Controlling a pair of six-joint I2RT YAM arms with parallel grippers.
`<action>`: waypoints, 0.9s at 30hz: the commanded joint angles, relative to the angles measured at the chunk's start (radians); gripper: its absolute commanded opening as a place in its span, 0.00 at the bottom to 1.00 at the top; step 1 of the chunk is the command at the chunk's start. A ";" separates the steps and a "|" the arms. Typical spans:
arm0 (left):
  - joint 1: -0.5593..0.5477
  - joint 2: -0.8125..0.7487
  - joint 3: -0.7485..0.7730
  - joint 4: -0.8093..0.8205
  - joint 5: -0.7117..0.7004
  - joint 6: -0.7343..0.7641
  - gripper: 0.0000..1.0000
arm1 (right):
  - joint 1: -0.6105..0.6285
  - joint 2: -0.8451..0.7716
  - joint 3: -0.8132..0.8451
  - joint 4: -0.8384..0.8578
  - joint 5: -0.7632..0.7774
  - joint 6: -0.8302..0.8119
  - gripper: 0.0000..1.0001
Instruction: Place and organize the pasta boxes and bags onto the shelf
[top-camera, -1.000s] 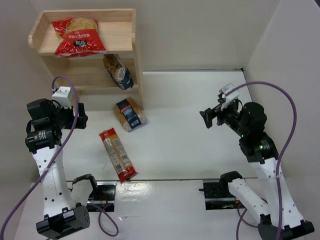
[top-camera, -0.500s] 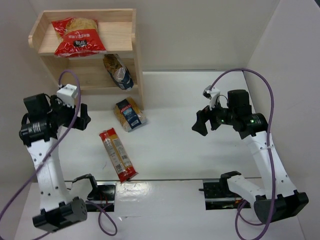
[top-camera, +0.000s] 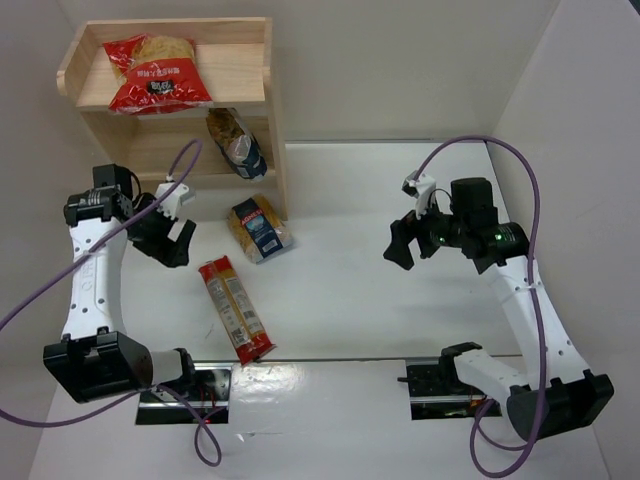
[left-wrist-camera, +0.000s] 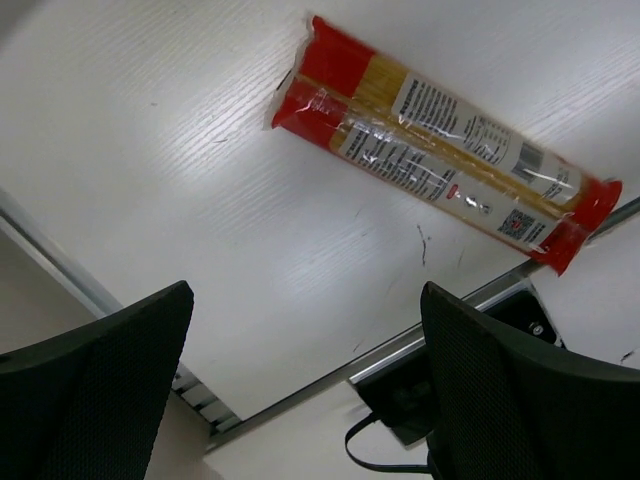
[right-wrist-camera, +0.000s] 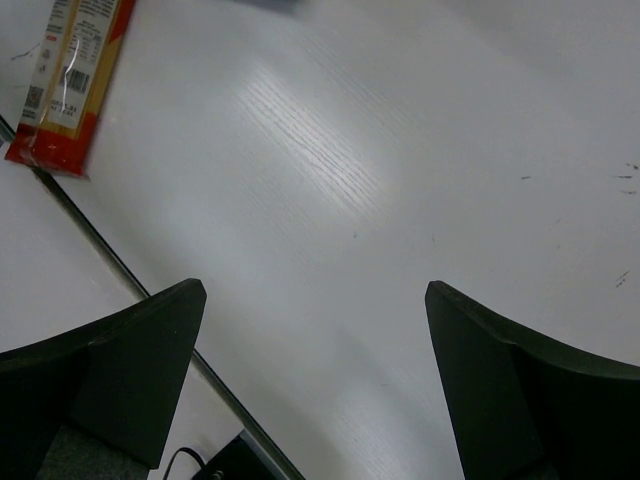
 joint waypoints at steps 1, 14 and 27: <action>-0.022 -0.018 -0.014 -0.010 -0.092 0.129 1.00 | -0.006 0.000 -0.008 0.053 0.019 -0.031 0.99; -0.225 -0.028 -0.311 0.145 -0.307 0.359 1.00 | 0.054 -0.198 -0.107 0.193 0.122 -0.067 0.99; -0.406 0.053 -0.489 0.414 -0.336 0.440 1.00 | 0.054 -0.108 -0.041 0.205 0.141 0.005 0.99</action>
